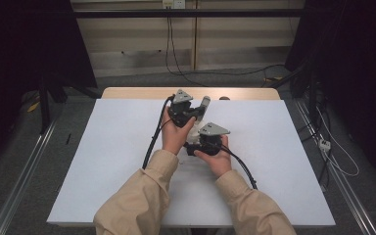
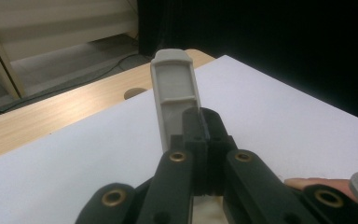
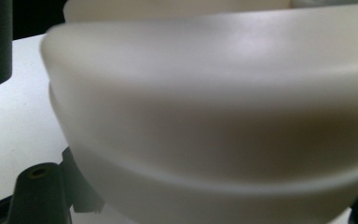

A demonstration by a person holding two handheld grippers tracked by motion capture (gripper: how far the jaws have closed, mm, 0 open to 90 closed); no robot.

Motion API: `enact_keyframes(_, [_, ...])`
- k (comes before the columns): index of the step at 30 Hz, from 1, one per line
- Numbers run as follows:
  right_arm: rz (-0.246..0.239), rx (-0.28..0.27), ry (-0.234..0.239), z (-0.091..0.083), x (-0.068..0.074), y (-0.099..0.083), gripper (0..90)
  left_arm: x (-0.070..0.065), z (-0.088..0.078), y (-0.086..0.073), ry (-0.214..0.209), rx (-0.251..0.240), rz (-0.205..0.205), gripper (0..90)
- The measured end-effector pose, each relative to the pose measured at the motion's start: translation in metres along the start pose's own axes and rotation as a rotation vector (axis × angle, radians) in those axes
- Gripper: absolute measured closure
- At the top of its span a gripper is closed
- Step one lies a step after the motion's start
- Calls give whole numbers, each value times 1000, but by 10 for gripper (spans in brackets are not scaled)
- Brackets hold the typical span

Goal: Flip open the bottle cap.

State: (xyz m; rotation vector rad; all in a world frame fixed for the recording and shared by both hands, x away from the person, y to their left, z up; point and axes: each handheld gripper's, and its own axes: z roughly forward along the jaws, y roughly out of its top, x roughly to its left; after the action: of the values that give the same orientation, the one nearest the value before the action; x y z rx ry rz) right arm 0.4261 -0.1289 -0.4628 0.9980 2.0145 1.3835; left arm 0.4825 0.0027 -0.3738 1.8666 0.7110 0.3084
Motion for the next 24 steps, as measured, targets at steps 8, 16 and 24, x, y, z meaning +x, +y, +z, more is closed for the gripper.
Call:
enact_keyframes(8, [2, 1, 0, 0, 0, 0, 186, 0, 1, 0, 5, 2, 3, 900])
enact_keyframes(16, [3, 1, 1, 0, 0, 0, 186, -1, 3, -1, 9, 5, 3, 900])
enact_keyframes(24, [1, 2, 0, 0, 0, 0, 185, 0, 4, -1, 9, 14, 10, 900])
